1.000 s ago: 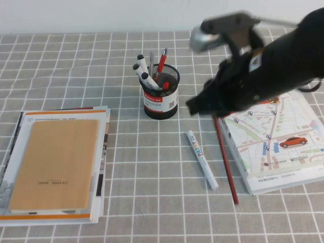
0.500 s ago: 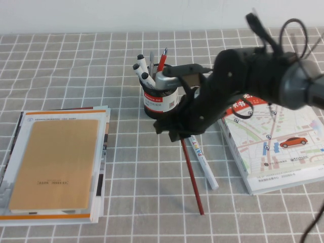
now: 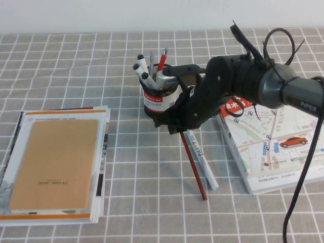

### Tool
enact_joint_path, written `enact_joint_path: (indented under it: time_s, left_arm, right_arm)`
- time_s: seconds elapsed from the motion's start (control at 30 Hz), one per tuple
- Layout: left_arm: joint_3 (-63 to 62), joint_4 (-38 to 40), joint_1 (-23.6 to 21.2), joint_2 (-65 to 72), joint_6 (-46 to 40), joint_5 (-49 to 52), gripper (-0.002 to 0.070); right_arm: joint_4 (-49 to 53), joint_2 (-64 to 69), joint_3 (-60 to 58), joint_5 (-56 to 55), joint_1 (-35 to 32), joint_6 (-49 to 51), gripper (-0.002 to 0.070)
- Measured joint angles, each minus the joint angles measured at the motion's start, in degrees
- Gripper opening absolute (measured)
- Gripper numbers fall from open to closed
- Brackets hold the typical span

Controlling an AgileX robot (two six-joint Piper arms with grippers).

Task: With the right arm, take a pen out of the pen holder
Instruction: 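Take a marker out of the pen holder and lay it on the table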

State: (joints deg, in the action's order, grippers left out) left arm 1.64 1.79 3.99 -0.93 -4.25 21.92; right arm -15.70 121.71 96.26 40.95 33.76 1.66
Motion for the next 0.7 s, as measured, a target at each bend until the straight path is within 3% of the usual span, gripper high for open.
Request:
enact_joint_path:
  time_s: [0.43,0.7]
  left_arm:
    - [0.0,0.0,0.0,0.0,0.0,0.0,-0.0004]
    - [0.0,0.0,0.0,0.0,0.0,0.0,-0.0004]
  right_arm:
    - [-0.2,2.7,0.1,-2.3,-0.1,0.0,-0.0001]
    - [-0.2,2.7,0.1,-2.6,-0.1,0.0,0.0194]
